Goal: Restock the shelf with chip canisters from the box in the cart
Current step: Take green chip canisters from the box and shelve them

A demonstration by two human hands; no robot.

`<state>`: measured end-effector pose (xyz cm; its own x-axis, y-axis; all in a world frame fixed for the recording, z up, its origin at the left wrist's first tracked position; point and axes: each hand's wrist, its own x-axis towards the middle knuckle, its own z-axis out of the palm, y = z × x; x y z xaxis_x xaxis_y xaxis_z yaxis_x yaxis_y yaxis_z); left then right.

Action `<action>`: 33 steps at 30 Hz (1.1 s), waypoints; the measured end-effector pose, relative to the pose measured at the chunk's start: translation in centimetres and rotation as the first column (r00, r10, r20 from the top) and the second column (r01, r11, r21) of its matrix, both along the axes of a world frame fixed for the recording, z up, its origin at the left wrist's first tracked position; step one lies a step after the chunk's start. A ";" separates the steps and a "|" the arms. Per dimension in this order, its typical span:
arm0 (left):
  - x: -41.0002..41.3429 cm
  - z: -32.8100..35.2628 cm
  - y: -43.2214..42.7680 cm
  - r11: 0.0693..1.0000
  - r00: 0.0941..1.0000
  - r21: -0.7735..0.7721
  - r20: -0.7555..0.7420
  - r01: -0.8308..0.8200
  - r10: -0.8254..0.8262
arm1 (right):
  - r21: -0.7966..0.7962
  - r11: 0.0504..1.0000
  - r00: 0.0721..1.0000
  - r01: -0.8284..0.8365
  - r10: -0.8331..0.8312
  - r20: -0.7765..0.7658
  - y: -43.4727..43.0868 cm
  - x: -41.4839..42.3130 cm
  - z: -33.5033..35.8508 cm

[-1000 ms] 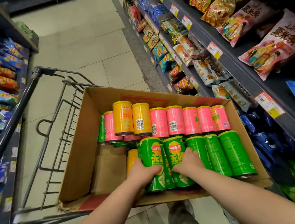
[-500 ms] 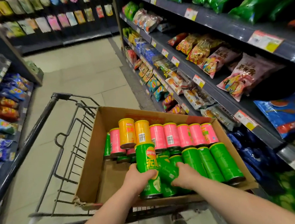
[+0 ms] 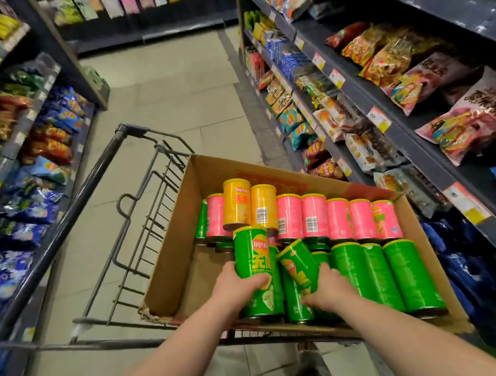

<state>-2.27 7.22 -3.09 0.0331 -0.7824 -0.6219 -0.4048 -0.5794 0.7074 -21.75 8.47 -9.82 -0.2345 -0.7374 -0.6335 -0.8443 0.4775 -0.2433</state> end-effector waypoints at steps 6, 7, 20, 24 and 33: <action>-1.0 -0.6 -0.3 0.999 1.000 0.037 0.007 -0.012 0.012 | -0.021 0.993 0.987 0.113 -0.110 0.114 -0.3 -0.6 -0.9; -1.1 -0.4 -0.3 1.000 1.000 0.029 0.016 -0.012 0.011 | -0.025 0.990 0.981 0.137 -0.132 0.143 -0.3 -0.6 -0.7; -1.8 2.3 1.6 0.986 0.995 -0.142 -0.032 0.090 -0.095 | -0.168 0.895 0.834 0.413 -0.298 0.463 2.6 -0.4 7.6; -2.2 3.6 3.4 0.974 0.989 -0.201 -0.082 0.105 -0.123 | -0.214 0.862 0.817 0.460 -0.317 0.481 5.5 -0.4 10.4; -5.4 5.9 8.4 0.948 0.926 -0.245 -0.268 0.202 -0.267 | -0.259 0.732 0.712 0.630 -0.412 0.569 13.8 -2.1 14.7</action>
